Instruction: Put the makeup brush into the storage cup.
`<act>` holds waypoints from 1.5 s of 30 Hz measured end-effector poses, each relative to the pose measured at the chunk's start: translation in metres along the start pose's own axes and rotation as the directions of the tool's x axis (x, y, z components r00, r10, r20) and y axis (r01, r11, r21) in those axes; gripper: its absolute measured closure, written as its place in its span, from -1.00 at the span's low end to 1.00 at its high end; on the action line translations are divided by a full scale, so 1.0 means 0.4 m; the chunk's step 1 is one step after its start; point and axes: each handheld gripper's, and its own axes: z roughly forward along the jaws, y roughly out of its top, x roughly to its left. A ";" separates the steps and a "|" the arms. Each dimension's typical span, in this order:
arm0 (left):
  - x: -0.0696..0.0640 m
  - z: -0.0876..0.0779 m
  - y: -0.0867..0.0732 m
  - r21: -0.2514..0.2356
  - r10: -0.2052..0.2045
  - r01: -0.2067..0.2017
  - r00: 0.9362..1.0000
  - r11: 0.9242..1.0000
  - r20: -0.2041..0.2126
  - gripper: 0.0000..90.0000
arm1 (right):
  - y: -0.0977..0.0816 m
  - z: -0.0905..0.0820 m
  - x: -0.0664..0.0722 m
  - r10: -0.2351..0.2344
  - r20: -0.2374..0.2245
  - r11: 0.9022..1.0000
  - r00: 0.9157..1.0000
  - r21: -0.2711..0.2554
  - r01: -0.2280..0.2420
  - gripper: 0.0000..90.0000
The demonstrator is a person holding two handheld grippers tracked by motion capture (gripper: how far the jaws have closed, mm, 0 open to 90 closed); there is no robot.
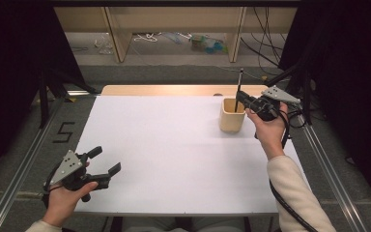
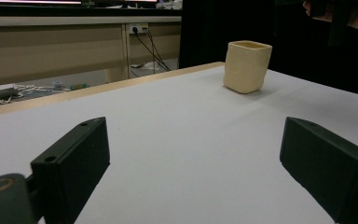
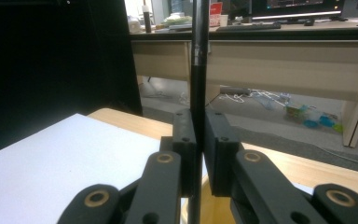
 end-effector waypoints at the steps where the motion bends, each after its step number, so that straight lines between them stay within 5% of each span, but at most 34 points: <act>1: 0.000 0.000 0.000 0.000 -0.001 0.001 1.000 1.000 -0.001 -0.82 | -0.001 0.002 0.000 0.000 -0.001 1.000 1.000 -0.013 0.000 0.88; 45: 0.000 -0.001 0.000 0.000 0.001 -0.001 1.000 1.000 -0.001 -0.82 | 0.002 0.030 -0.009 0.005 0.028 1.000 1.000 -0.016 -0.004 0.87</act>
